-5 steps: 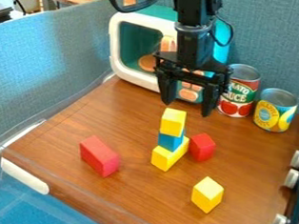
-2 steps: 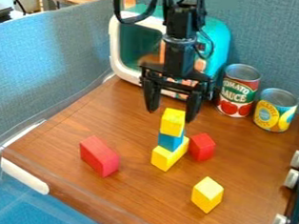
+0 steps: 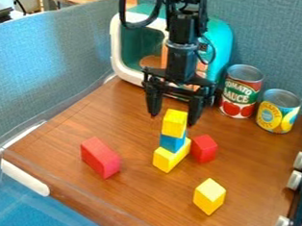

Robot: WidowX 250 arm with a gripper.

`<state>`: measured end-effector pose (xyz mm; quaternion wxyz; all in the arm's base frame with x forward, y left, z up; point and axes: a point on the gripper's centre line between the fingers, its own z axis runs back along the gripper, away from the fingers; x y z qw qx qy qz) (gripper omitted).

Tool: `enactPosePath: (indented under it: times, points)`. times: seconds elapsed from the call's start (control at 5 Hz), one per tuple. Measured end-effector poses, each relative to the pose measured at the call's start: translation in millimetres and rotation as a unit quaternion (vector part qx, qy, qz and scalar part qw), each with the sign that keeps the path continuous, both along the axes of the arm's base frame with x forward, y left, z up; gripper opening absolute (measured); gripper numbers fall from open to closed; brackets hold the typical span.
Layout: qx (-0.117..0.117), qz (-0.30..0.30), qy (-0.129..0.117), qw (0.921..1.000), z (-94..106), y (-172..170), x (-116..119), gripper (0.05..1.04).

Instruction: Put the yellow cube on the top of the yellow cube on the right side

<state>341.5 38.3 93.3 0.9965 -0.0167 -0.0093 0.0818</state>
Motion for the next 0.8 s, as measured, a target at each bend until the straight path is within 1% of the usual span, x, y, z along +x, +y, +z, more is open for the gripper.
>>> enactPosePath:
  times: [0.2, 0.4, 0.6, 0.8]
  points:
    - [-0.001, 0.003, 0.006, 1.0, -7.9, 0, 1, 1.0]
    - [-0.002, 0.014, 0.005, 0.9999, -14.8, 4, 6, 1.0]
    - [-0.008, 0.01, 0.006, 0.9999, -16.3, 4, 6, 0.969]
    - [-0.013, 0.009, 0.007, 0.9999, -20.0, 4, 7, 0.698]
